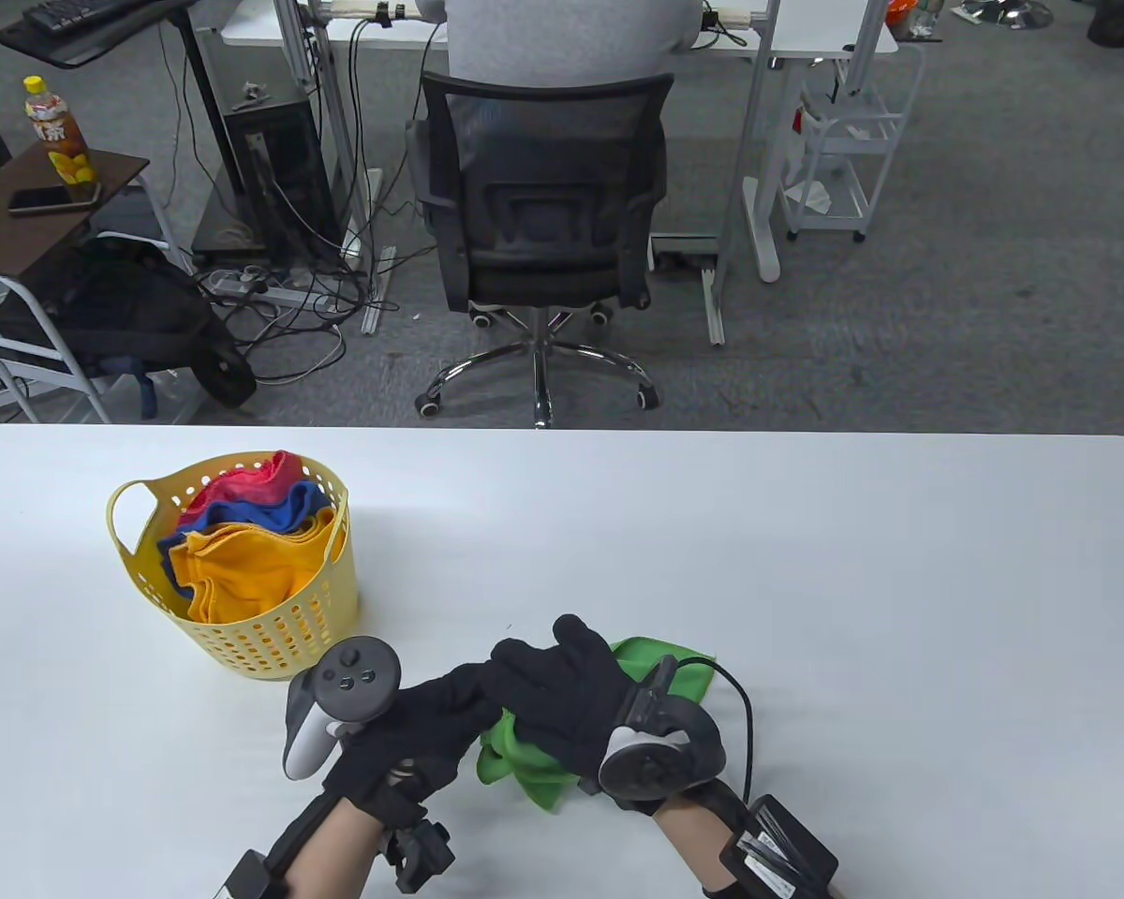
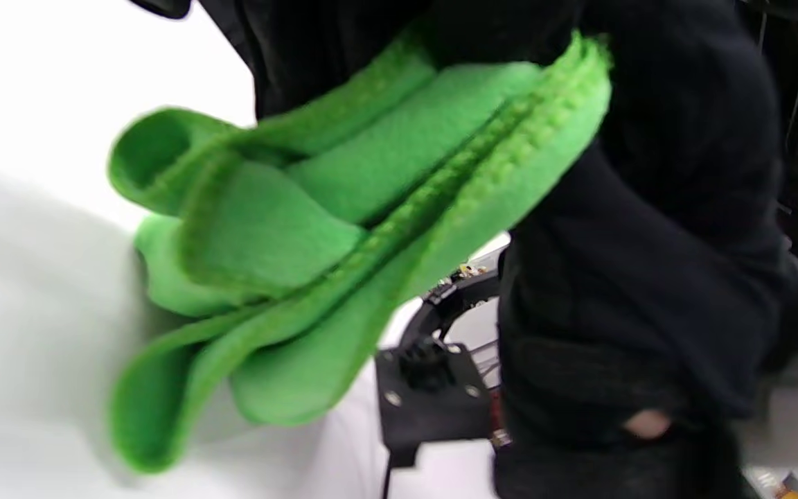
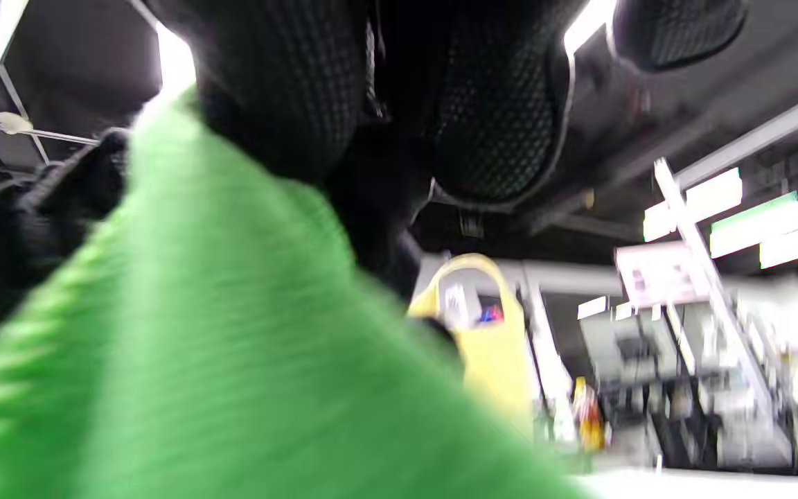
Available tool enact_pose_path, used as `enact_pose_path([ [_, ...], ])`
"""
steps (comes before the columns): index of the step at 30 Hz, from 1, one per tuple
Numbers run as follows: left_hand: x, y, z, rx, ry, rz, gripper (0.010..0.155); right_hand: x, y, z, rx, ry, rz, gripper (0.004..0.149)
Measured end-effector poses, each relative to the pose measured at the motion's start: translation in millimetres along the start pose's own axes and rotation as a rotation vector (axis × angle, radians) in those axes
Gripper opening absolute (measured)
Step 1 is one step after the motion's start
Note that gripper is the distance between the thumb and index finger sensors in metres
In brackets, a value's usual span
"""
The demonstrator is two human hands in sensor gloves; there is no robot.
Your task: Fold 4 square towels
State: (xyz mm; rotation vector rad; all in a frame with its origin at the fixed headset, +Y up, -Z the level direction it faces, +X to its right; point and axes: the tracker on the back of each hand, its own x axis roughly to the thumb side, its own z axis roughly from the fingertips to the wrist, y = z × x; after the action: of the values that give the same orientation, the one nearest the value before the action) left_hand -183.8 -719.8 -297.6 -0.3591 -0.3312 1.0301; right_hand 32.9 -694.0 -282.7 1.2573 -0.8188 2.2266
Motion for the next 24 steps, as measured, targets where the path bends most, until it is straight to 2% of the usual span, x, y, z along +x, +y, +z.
enact_pose_path([
  [2, -0.6, 1.4, -0.4, 0.011, 0.003, -0.011, 0.041, 1.1, -2.3, 0.3, -0.017, 0.000, 0.064, 0.041],
  [5, 3.7, 9.6, 5.5, 0.077, 0.010, -0.036, 0.041, -7.4, -12.5, -3.8, 0.067, 0.053, -0.013, 0.037],
  [7, 7.2, 23.5, 14.5, 0.170, 0.012, -0.035, 0.040, -20.8, -29.4, -7.9, 0.164, 0.149, -0.032, 0.037],
  [9, 11.9, 48.2, 30.7, 0.299, 0.004, -0.053, 0.040, -44.3, -64.8, -7.3, 0.177, 0.280, -0.076, 0.038],
  [10, 13.3, 56.7, 37.0, 0.350, 0.005, -0.062, 0.041, -52.2, -78.7, -5.0, 0.126, 0.310, -0.098, 0.038],
  [11, 15.1, 68.8, 47.0, 0.422, 0.006, -0.068, 0.040, -65.3, -102.6, 0.1, 0.033, 0.366, -0.135, 0.038],
  [14, 17.9, 95.3, 73.1, 0.575, -0.005, -0.040, 0.039, -90.6, -164.8, 20.2, -0.088, 0.525, -0.188, 0.040],
  [17, 20.4, 109.6, 89.2, 0.633, -0.037, -0.001, 0.039, -97.2, -214.9, 36.9, -0.179, 0.573, -0.142, 0.040],
  [18, 24.4, 111.9, 92.0, 0.598, -0.090, 0.021, 0.040, -95.4, -230.2, 39.9, -0.162, 0.563, -0.181, 0.041],
  [20, 34.6, 108.7, 93.8, 0.546, -0.161, 0.039, 0.040, -84.7, -243.7, 41.4, -0.142, 0.549, -0.205, 0.039],
  [22, 44.1, 102.7, 94.9, 0.569, -0.171, 0.017, 0.040, -74.4, -250.2, 42.6, -0.165, 0.520, -0.179, 0.039],
  [24, 52.6, 100.2, 96.2, 0.574, -0.199, -0.029, 0.040, -65.4, -257.3, 49.2, -0.236, 0.487, -0.231, 0.039],
])
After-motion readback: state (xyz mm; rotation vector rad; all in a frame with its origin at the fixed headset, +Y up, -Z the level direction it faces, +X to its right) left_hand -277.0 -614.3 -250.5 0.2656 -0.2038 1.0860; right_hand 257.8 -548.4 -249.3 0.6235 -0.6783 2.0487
